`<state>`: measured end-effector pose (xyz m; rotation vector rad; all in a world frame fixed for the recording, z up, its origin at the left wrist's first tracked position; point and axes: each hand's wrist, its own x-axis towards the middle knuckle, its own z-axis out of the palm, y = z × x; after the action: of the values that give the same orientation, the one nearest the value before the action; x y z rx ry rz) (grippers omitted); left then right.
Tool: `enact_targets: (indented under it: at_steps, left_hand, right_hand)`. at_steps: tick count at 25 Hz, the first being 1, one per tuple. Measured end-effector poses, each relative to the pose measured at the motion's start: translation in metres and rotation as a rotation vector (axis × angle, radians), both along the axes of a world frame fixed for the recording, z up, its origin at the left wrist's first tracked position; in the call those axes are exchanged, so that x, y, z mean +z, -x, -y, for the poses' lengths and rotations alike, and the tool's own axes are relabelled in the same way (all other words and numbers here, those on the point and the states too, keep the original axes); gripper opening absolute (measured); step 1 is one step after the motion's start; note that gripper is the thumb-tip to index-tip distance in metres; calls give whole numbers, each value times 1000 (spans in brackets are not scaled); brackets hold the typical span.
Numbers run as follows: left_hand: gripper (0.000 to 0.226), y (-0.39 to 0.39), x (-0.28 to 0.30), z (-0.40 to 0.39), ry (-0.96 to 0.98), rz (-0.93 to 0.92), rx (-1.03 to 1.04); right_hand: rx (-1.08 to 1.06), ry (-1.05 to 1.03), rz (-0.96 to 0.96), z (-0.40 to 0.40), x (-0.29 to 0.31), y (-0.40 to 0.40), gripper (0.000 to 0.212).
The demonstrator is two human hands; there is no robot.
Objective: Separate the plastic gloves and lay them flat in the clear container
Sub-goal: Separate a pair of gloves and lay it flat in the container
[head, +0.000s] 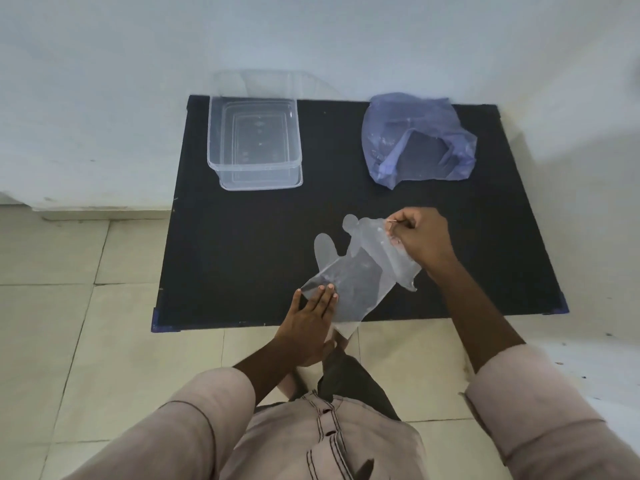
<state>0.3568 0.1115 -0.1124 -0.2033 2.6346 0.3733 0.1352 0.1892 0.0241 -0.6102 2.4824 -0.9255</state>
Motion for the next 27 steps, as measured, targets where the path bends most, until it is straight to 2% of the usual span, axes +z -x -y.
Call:
enact_targets:
  at_steps: [5, 7, 9, 12, 13, 14, 15, 17, 19, 22, 23, 25, 27]
  left_hand:
    - [91, 14, 20, 7, -21, 157, -27]
    - [82, 31, 51, 13, -98, 189, 28]
    - [64, 54, 99, 19, -218, 18, 194]
    - [48, 90, 181, 30, -334, -550, 489]
    - [46, 102, 204, 35, -407, -700, 550]
    - [46, 113, 221, 39, -487, -755, 577]
    - [48, 124, 236, 43, -583, -716, 580]
    - [46, 144, 254, 45, -777, -474, 575]
    - [33, 159, 262, 45, -852, -336, 539]
    - [23, 174, 263, 37, -874, -393, 556]
    - [21, 176, 265, 35, -887, -421, 580]
    - [18, 177, 268, 34, -923, -456, 603]
    - [16, 177, 273, 37, -952, -463, 612]
  right_hand:
    - [120, -33, -94, -6, 54, 29, 8]
    - [251, -75, -145, -7, 75, 38, 9]
    - [359, -137, -202, -9, 91, 49, 10]
    - [527, -216, -305, -3, 118, 58, 12]
    - [583, -243, -328, 0, 130, 59, 12]
    - [628, -271, -335, 4, 143, 59, 12]
    - [662, -292, -332, 7, 157, 58, 11]
    - [730, -289, -327, 9, 177, 59, 9]
    - [770, -265, -334, 6, 187, 63, 9]
    - [753, -160, -299, -10, 201, 78, 7]
    - [682, -78, -269, -21, 204, 86, 12]
    - [464, 205, -129, -50, 202, 107, 32]
    - [324, 490, 101, -80, 185, 122, 55]
